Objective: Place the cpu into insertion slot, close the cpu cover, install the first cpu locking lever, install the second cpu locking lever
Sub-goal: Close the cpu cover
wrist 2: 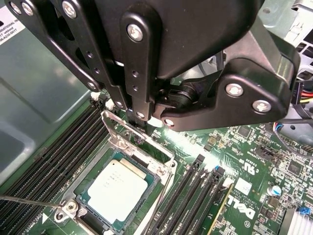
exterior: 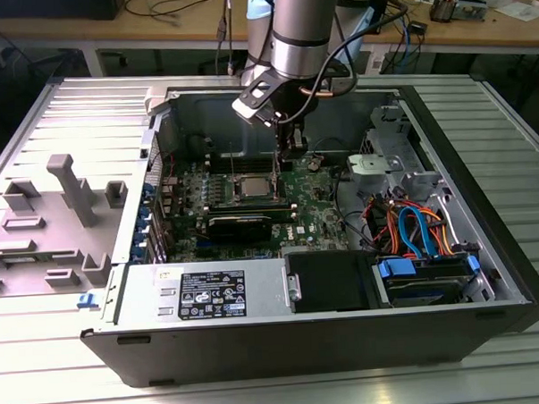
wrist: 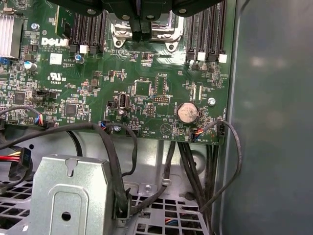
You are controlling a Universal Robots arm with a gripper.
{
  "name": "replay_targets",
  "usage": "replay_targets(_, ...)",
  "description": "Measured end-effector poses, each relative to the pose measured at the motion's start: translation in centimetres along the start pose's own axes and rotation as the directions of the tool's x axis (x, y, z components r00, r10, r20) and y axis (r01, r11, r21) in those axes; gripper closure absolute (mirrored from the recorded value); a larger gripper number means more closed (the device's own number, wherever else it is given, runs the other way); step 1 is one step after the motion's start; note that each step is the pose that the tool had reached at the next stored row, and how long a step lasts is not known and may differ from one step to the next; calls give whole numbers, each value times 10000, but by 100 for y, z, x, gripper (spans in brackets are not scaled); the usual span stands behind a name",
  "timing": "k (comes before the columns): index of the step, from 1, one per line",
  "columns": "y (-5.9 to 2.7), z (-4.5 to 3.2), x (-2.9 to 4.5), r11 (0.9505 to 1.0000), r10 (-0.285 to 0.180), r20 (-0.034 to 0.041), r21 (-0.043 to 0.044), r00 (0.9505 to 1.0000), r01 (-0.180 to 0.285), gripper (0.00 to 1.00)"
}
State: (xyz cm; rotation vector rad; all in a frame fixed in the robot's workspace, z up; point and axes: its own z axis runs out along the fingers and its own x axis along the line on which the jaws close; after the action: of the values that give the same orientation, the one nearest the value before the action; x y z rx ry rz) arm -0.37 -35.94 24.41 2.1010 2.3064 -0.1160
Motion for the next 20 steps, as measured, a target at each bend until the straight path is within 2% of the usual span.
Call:
replay_targets(11, -26, 1, 2, 10000, 1, 0, 0, 10000, -1, 89)
replay_targets(20, -94, 11, 10, 10000, -1, 0, 0, 10000, 1, 89)
